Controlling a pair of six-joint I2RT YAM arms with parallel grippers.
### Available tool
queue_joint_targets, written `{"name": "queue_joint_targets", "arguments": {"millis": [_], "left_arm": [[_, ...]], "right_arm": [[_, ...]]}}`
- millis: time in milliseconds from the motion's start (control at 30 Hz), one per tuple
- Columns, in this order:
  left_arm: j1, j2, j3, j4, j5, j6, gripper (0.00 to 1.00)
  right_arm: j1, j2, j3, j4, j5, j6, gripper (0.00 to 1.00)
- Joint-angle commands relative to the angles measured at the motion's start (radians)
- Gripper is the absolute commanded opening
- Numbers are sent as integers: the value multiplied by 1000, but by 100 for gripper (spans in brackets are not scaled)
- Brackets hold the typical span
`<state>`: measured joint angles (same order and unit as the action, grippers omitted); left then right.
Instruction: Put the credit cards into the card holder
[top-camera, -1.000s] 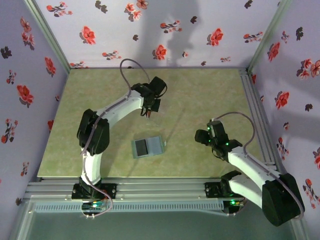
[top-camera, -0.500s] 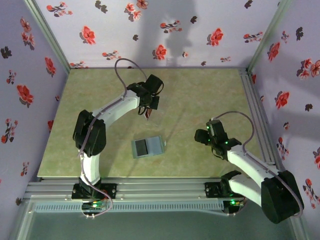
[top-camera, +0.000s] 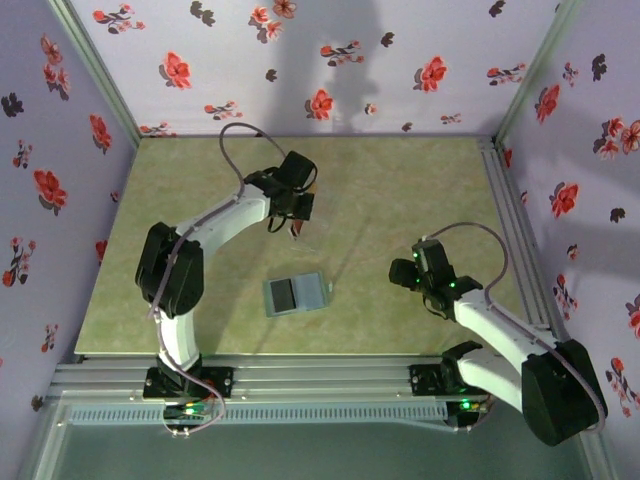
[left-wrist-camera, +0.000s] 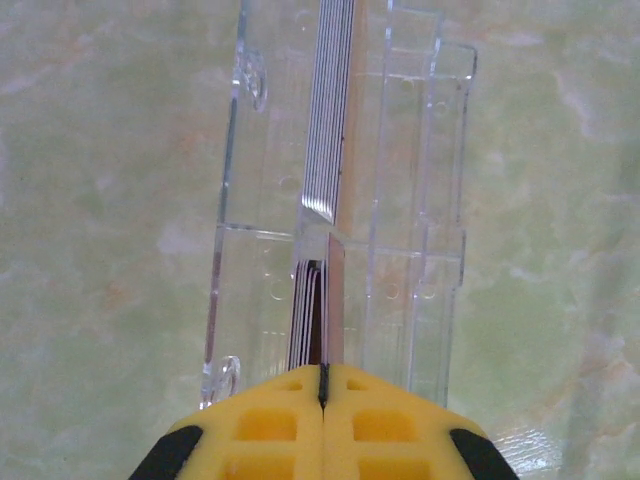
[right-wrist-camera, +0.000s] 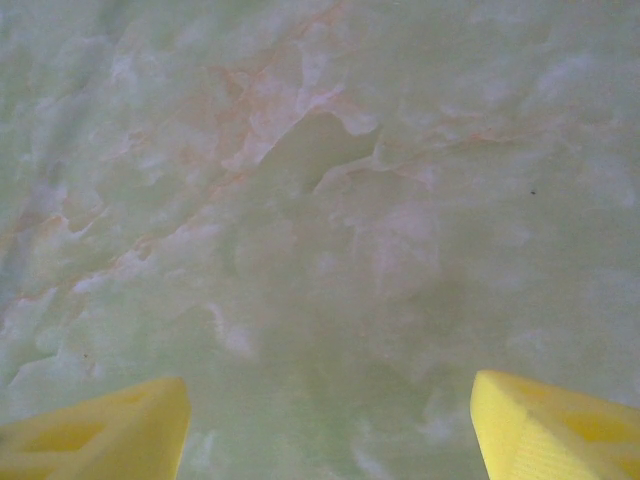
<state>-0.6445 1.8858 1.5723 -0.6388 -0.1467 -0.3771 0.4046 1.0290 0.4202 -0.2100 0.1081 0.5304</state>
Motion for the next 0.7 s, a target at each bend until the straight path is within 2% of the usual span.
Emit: {"name": "queue_joint_targets", "arguments": {"millis": [0,667], "left_arm": [[17,-42,-8,39,20,30,0],[26,-20,16,1,39,93,0]], "right_arm": [[-4,4,30,-9,6,-11,75],[-3,7,28,-5,4,-9,75]]}}
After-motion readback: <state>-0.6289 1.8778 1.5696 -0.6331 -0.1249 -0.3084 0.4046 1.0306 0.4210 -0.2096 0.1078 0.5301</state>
